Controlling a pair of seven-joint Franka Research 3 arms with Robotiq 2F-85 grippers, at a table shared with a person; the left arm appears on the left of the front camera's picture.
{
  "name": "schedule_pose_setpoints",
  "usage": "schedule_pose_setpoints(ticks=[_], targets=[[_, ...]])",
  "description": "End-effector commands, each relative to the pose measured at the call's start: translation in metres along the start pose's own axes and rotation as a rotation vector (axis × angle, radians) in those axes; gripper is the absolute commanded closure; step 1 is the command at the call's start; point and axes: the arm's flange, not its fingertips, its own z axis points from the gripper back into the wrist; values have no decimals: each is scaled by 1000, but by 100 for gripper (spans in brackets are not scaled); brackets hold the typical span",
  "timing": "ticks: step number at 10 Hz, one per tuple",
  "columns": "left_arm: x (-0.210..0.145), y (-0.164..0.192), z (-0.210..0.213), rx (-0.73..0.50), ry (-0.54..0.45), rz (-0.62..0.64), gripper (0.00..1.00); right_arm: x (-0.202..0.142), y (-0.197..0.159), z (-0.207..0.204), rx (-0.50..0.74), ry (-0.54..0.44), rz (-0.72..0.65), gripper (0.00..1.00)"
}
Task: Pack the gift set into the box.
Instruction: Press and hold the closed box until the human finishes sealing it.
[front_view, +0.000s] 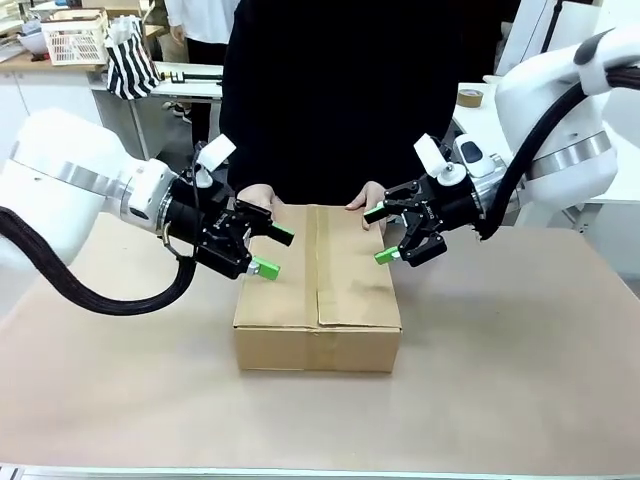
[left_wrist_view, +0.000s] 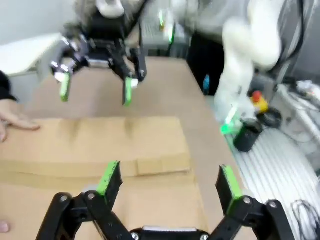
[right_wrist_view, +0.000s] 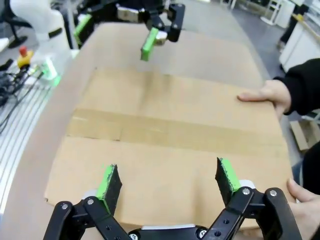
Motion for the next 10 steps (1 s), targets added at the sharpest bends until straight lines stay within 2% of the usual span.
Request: schedule_pose_setpoints(ticks=[1, 2, 3, 7, 9, 10], targets=[[-28, 0, -1, 10, 85, -100, 0, -12, -1, -14, 61, -68, -77, 0], [-44, -6, 0, 55, 44, -92, 0, -27, 2, -17, 31, -106, -142, 0], [-57, -9, 1, 96, 39, -83, 0, -37, 5, -24, 22, -144, -134, 0], [-74, -6, 1, 147, 5, -90, 0, -46, 12, -36, -6, -106, -169, 0], [-79, -3, -7, 137, -51, -95, 0, -49, 15, -39, -13, -82, -164, 0], [-81, -1, -8, 138, -42, -90, 0, -51, 16, -39, -11, -71, -168, 0]])
